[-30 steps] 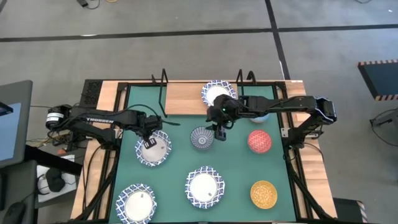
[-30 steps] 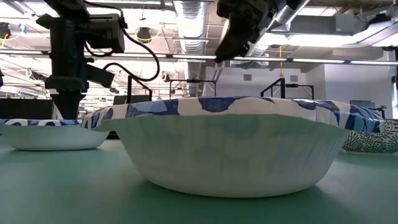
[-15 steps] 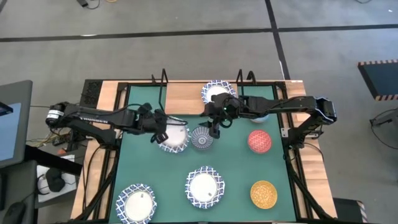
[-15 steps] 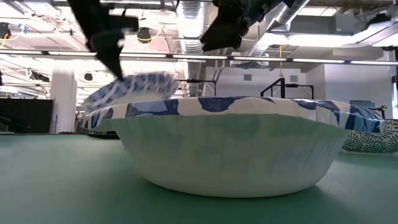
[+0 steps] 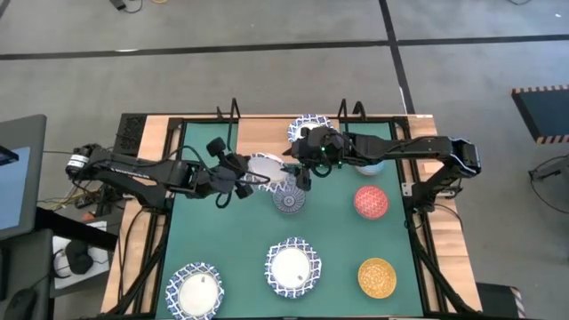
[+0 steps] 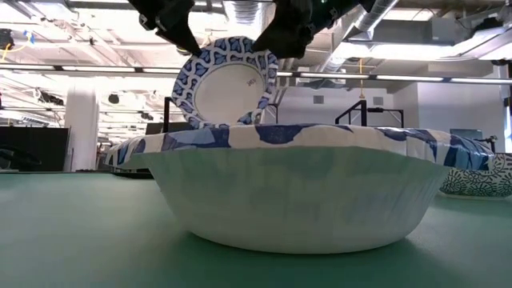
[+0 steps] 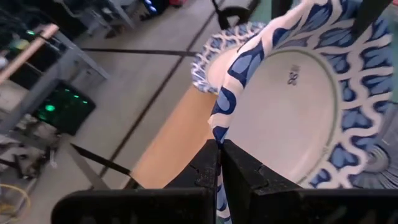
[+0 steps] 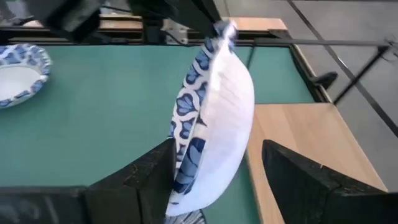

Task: Place and stack bowls onto a shelf
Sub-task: Stack the white bowl on top of the other white bowl on the shelf

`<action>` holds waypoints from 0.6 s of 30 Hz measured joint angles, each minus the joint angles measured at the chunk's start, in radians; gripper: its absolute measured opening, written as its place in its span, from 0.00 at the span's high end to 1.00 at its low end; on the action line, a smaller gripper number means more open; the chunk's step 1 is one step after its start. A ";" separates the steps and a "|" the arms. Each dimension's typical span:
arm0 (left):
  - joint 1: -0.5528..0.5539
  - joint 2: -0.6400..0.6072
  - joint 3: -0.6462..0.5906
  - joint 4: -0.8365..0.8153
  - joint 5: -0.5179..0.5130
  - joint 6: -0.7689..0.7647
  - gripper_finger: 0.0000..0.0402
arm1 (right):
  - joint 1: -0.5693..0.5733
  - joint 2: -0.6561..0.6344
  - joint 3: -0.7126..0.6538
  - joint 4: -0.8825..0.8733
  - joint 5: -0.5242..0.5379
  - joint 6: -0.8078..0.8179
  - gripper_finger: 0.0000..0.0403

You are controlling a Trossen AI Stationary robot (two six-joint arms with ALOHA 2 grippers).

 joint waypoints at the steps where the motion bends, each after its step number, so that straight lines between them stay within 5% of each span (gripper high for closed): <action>1: 0.000 0.000 0.000 0.008 -0.007 0.006 1.00 | -0.005 0.000 0.000 -0.001 0.011 0.009 0.38; 5: 0.005 0.000 0.000 0.078 -0.008 0.052 1.00 | -0.026 0.000 0.000 -0.001 0.088 0.022 0.54; 11: 0.010 0.000 0.000 0.226 0.022 0.174 1.00 | -0.098 0.000 0.005 -0.013 0.106 -0.009 0.93; 18: 0.010 -0.007 0.000 0.240 -0.044 0.213 0.90 | -0.263 -0.003 0.086 -0.151 0.104 -0.028 0.90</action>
